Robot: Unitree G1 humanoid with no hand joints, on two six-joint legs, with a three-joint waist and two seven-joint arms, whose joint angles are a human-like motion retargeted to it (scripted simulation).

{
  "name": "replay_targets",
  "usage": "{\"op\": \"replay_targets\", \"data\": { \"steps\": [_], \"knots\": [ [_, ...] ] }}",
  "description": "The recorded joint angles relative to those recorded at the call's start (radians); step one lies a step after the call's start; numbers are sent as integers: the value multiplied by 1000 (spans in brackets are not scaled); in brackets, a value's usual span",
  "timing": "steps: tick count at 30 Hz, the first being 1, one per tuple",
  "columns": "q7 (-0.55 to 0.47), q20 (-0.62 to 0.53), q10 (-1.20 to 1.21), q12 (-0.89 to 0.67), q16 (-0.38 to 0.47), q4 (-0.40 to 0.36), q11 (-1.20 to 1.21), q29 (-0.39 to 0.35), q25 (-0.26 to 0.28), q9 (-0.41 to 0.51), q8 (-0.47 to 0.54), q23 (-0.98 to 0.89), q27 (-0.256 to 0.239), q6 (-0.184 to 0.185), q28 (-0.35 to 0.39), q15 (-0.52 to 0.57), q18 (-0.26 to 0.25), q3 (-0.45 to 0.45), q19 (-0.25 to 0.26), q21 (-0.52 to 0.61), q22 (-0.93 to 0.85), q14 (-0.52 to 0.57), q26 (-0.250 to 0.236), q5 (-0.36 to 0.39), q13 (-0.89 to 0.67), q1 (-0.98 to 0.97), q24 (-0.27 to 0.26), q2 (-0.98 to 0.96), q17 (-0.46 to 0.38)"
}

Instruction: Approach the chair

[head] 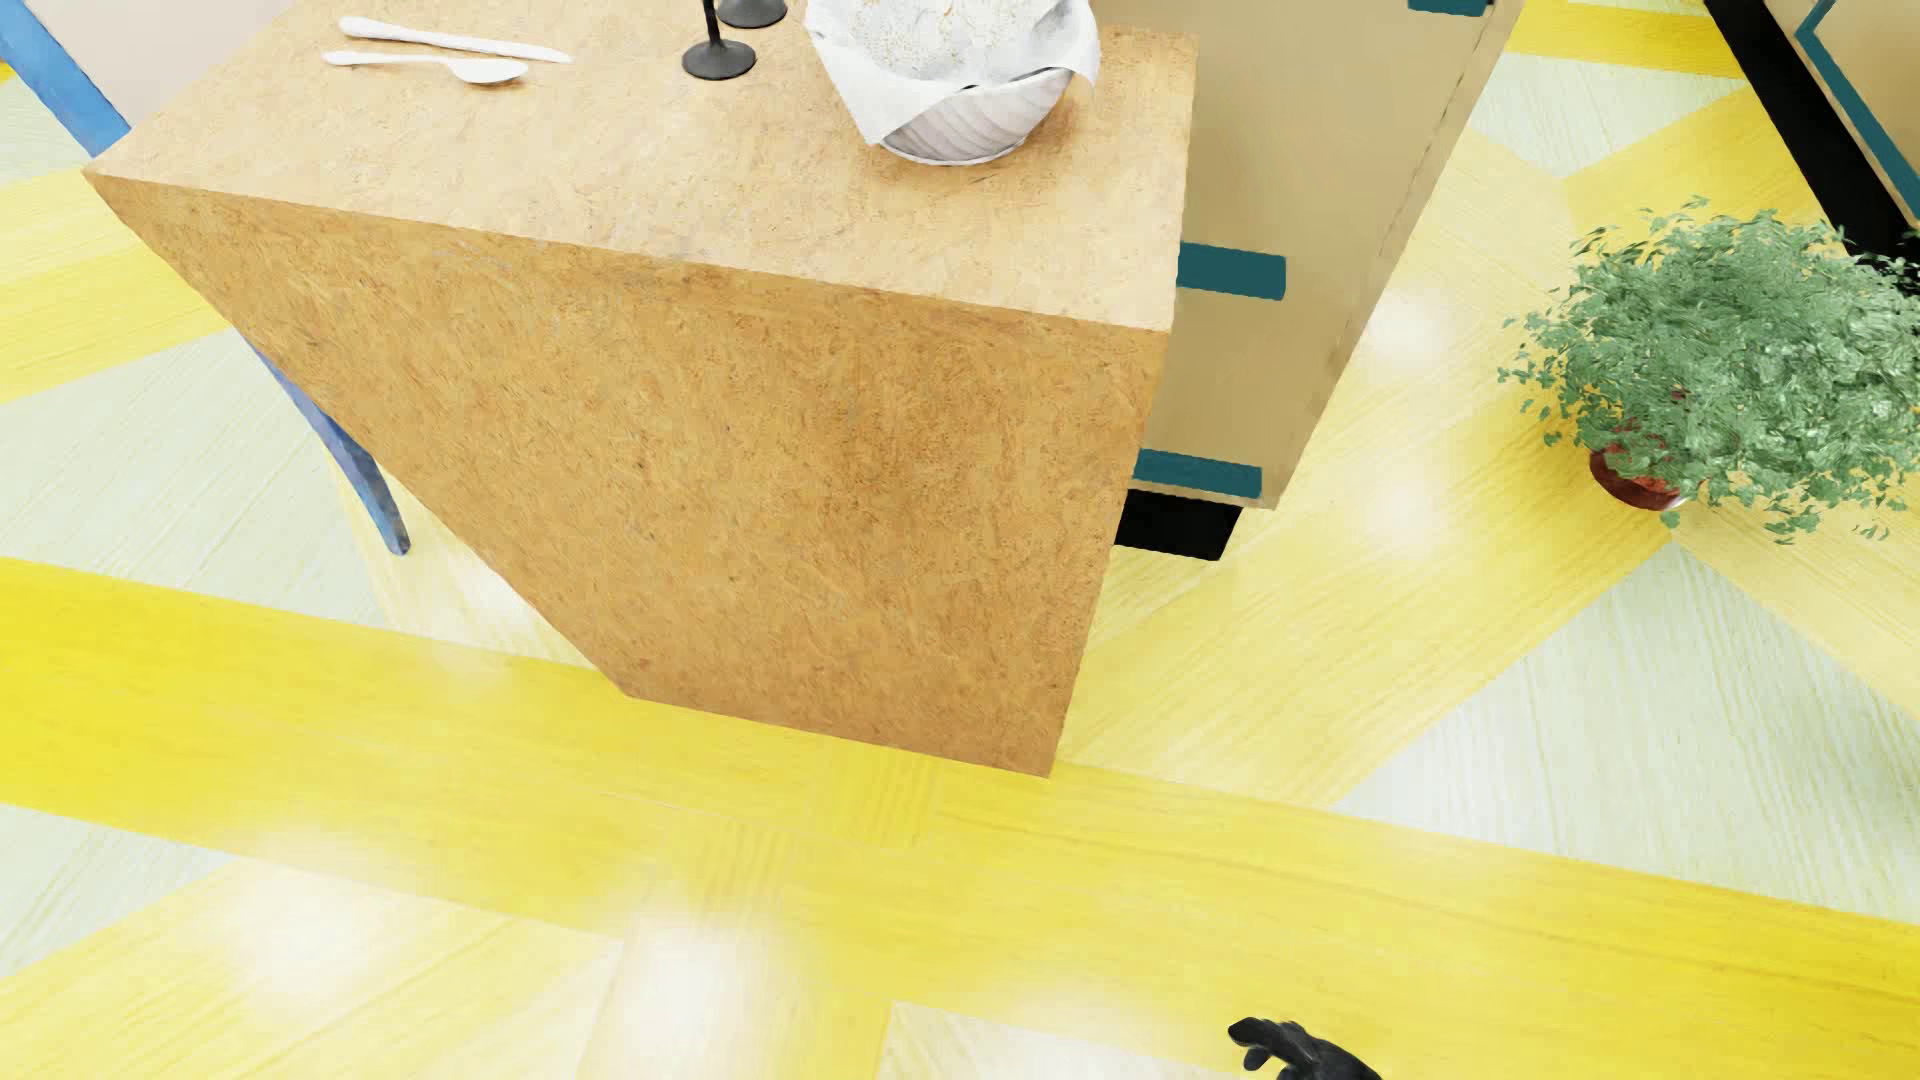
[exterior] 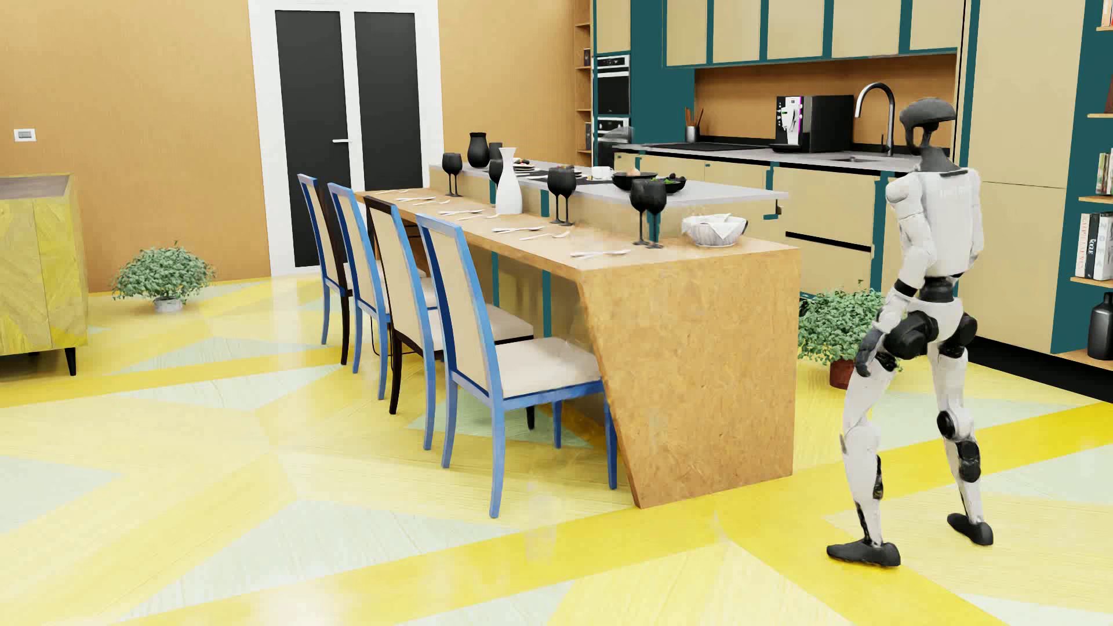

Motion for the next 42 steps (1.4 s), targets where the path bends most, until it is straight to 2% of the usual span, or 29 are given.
{"op": "replay_targets", "data": {
  "steps": [1,2,3,4,6,7,8,9,10,12,13,16,18,19,22,23,24,26,27,28,29,30,31,33,34,35,37,39,42],
  "knots": [
    [110,10,-24,-1,-2,39,4,-4,9,-4,-15,-13,5,1,9,1,13,-1,19,1,4,18,7,-15,6,30,6,12,-2],
    [176,19,-36,-7,-7,51,10,-6,22,-7,-26,-29,5,1,17,3,-9,1,44,-2,11,53,12,-36,17,54,9,23,-9],
    [177,28,-30,-16,-14,35,21,-18,34,-9,-33,-45,4,1,30,8,-65,6,72,-4,18,50,18,-64,33,61,6,33,-18],
    [170,25,-17,-32,-19,3,32,-26,43,-8,-30,-59,2,-2,32,21,-65,10,93,-6,32,25,15,-100,52,64,7,41,-34],
    [179,3,-1,-76,-22,-86,119,-30,56,-4,-7,-77,7,-17,10,98,-22,13,98,-8,74,-23,0,-208,99,79,16,21,-62],
    [179,-21,-18,-104,-17,-144,210,-23,58,-1,10,-78,11,-29,0,156,1,10,24,-6,90,-36,-7,-274,121,93,38,-21,-78],
    [172,-39,-43,-132,-12,-204,309,-18,58,2,-4,-79,21,-45,7,198,23,7,-171,0,109,-44,-20,-349,150,111,61,-64,-80],
    [158,-49,-76,-161,-4,-260,408,-10,55,6,-11,-78,28,-61,9,179,44,-1,-263,5,115,-48,-35,-394,177,132,70,-108,-77],
    [129,-58,-102,-197,4,-307,521,-3,50,11,39,-82,33,-76,-5,132,63,-16,-290,8,112,-51,-45,-386,209,151,67,-173,-67],
    [44,-104,-144,-265,36,-383,737,-2,55,18,169,-87,38,-94,-62,96,95,-52,-272,-7,98,-54,-81,-280,268,185,70,-323,-23],
    [-3,-144,-159,-298,58,-416,808,-5,57,19,193,-81,40,-99,-93,96,110,-67,-261,-17,88,-57,-100,-224,292,199,84,-388,1],
    [-151,-285,-217,-394,98,-512,842,20,36,19,181,-56,29,-108,-160,108,154,-101,-250,11,49,-61,-147,-72,345,254,135,-536,44],
    [-242,-356,-259,-427,96,-567,724,63,9,17,222,-45,11,-108,-178,125,184,-111,-220,53,6,-62,-174,94,361,305,129,-609,41],
    [-283,-389,-276,-437,92,-591,608,79,1,15,204,-48,2,-109,-186,140,198,-110,-202,62,-15,-62,-187,148,365,328,119,-615,38],
    [-398,-483,-291,-442,79,-655,122,63,12,4,83,-79,3,-108,-210,164,239,-102,-126,22,-59,-69,-218,244,376,386,79,-541,33],
    [-432,-510,-282,-433,78,-673,-4,48,19,2,56,-89,10,-106,-222,162,250,-100,-130,2,-62,-66,-224,262,378,409,69,-498,31],
    [-460,-532,-261,-420,79,-690,-58,33,28,0,55,-95,18,-101,-231,152,262,-99,-148,-20,-59,-56,-224,272,378,439,62,-459,27],
    [-497,-541,-214,-372,88,-703,-18,13,39,-4,88,-95,38,-81,-233,229,269,-100,-363,-62,-34,6,-191,266,361,493,69,-424,19],
    [-497,-521,-154,-334,88,-705,72,0,43,-4,86,-91,49,-63,-213,208,259,-102,-392,-88,-16,52,-156,243,346,499,73,-435,15],
    [-492,-481,-60,-288,78,-705,161,-15,50,-3,81,-85,62,-43,-186,149,215,-104,-388,-118,9,124,-107,220,328,482,61,-438,15],
    [-484,-444,78,-248,70,-704,206,-30,60,-4,67,-80,72,-26,-170,96,69,-107,-374,-148,44,191,-69,199,310,443,39,-415,20],
    [-436,-413,232,-220,76,-678,216,-47,72,-6,47,-72,71,-14,-178,59,-180,-114,-356,-175,85,275,-37,180,290,381,18,-374,28],
    [-354,-404,383,-201,100,-610,211,-57,73,-7,25,-61,74,-4,-206,32,-209,-119,-337,-185,129,305,-19,167,264,299,23,-329,34],
    [-191,-402,593,-152,161,-402,185,-51,44,-8,6,-57,54,17,-249,-9,-89,-111,-295,-154,163,188,-25,161,201,142,67,-238,31],
    [-145,-389,634,-120,190,-307,164,-47,23,-8,7,-65,23,25,-257,-24,-59,-99,-275,-126,160,168,-30,169,178,74,84,-193,24],
    [-120,-360,635,-86,209,-228,143,-43,6,-7,14,-85,-13,33,-258,-37,-16,-83,-256,-104,143,148,-29,181,149,12,81,-150,23],
    [-102,-264,521,-23,215,-123,117,-41,-4,-7,55,-158,-74,45,-248,-69,13,-46,-216,-51,96,109,-28,201,104,-91,32,-83,20],
    [-66,-159,275,33,182,-56,99,-38,21,-10,127,-240,-102,51,-225,-93,48,-7,-185,-8,45,128,-14,209,58,-149,-21,-42,21],
    [-237,-92,-85,83,101,-111,83,-30,54,-14,269,-307,-85,46,-214,-113,15,45,-131,53,10,156,-11,200,-2,-229,-50,-3,32]
  ]
}}
